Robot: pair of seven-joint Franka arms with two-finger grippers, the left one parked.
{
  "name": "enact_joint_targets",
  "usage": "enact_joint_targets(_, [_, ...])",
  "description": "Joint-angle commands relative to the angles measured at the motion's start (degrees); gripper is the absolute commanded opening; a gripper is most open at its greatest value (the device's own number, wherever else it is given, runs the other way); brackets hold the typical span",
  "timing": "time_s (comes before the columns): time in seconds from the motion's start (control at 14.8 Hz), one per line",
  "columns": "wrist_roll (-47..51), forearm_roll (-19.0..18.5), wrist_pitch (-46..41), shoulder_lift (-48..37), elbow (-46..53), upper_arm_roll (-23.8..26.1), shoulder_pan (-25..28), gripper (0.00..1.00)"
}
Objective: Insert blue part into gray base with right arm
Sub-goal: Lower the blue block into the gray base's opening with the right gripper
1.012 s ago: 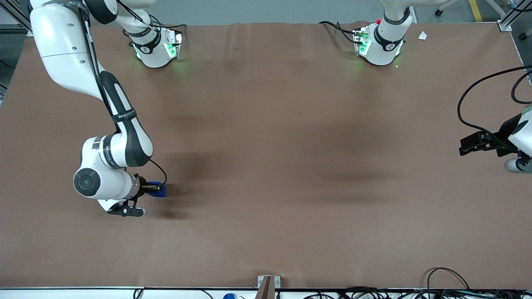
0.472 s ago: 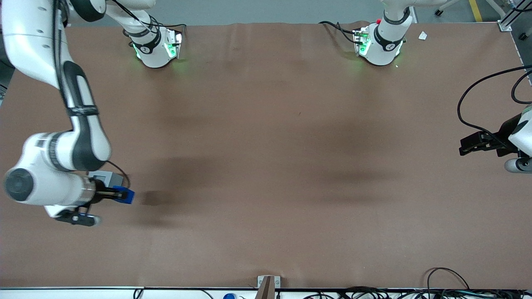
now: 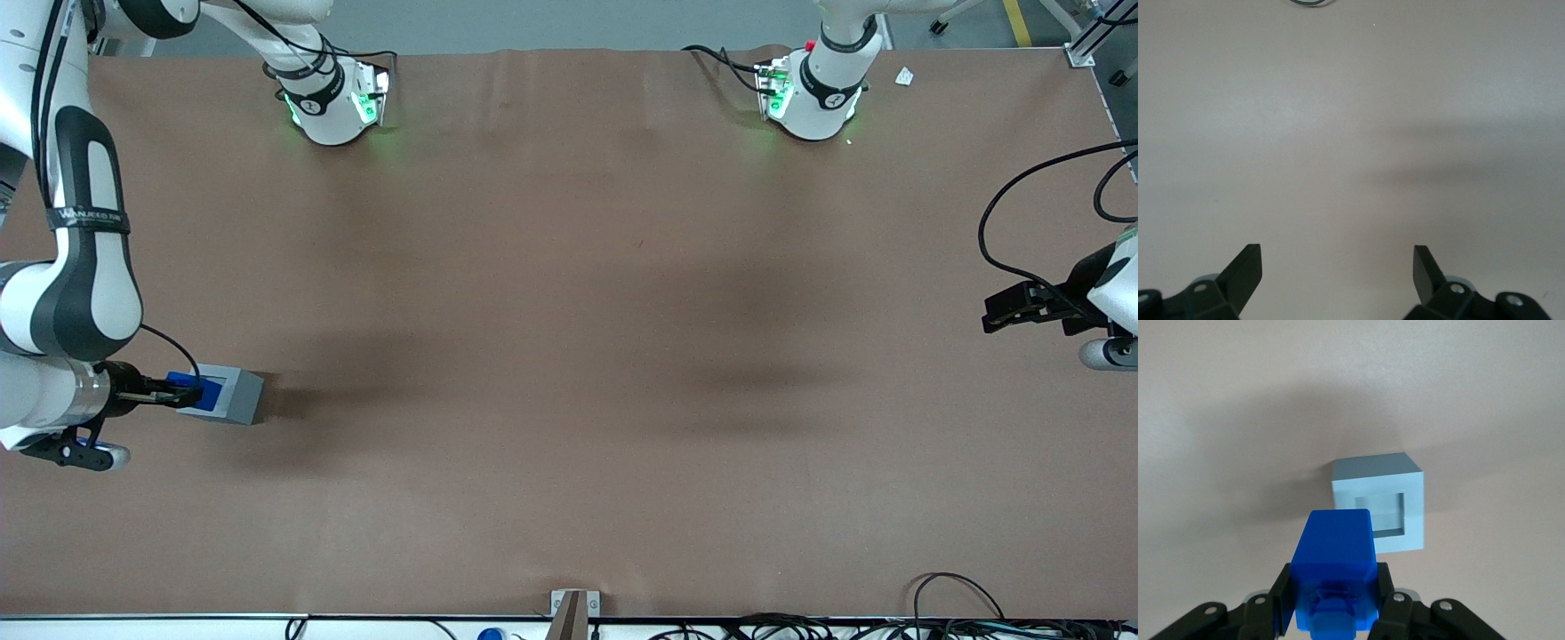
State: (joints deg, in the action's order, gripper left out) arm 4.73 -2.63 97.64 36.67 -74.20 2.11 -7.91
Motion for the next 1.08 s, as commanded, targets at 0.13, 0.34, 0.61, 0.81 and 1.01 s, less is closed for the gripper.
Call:
enact_joint_targets(0.13, [-5.4,-1.2,0.0,1.6,-0.2,0.8,-1.8,0.00])
enact_joint_targets(0.34, [-6.7,-1.1,-0.2,1.6,-0.4,0.8,-1.8,0.00])
enact_joint_targets(0.61, [-6.1,-1.1,-0.4,2.3,-1.4,0.8,-2.5,0.00])
enact_joint_targets(0.81, [-6.1,-0.9,-0.4,2.5,-1.4,0.8,-2.9,0.00])
enact_joint_targets(1.01, [-5.4,-0.6,-1.0,3.1,-1.4,0.8,-3.6,0.00])
